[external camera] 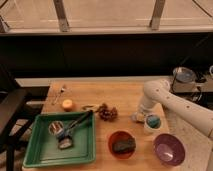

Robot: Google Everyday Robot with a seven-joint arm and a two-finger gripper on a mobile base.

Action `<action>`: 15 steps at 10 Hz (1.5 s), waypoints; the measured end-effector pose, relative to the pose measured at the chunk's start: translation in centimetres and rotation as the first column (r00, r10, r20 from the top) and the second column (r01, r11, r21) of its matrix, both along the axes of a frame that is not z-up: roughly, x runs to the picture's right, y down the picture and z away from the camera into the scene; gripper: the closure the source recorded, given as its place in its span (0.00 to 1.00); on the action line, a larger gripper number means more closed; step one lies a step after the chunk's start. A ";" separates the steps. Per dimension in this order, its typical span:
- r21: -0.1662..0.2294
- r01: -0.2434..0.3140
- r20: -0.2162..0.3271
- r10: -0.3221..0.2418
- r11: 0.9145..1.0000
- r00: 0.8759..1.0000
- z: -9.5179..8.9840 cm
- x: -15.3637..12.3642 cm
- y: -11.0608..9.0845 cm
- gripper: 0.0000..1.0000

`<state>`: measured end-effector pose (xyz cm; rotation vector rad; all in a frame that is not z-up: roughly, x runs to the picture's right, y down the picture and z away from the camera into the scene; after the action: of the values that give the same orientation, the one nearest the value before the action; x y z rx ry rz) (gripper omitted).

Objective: Wipe table surface with towel

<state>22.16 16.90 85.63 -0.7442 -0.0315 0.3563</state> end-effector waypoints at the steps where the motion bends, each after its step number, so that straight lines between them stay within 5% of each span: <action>1: 0.008 0.000 -0.007 0.000 1.000 1.000 0.3 0.4 -1.0 1.00; 4: 0.033 -0.002 0.006 0.002 0.999 1.000 3.0 -0.8 -4.3 1.00; 7: 0.026 0.013 0.069 -0.015 1.000 0.998 4.2 -4.7 -3.9 1.00; 11: 0.002 0.019 0.109 -0.019 1.000 0.994 1.3 -6.0 0.1 1.00; 15: 0.004 0.034 0.043 -0.034 0.999 0.998 -0.6 -3.0 0.9 1.00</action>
<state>19.14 17.84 84.99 -0.7480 -0.0596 0.3076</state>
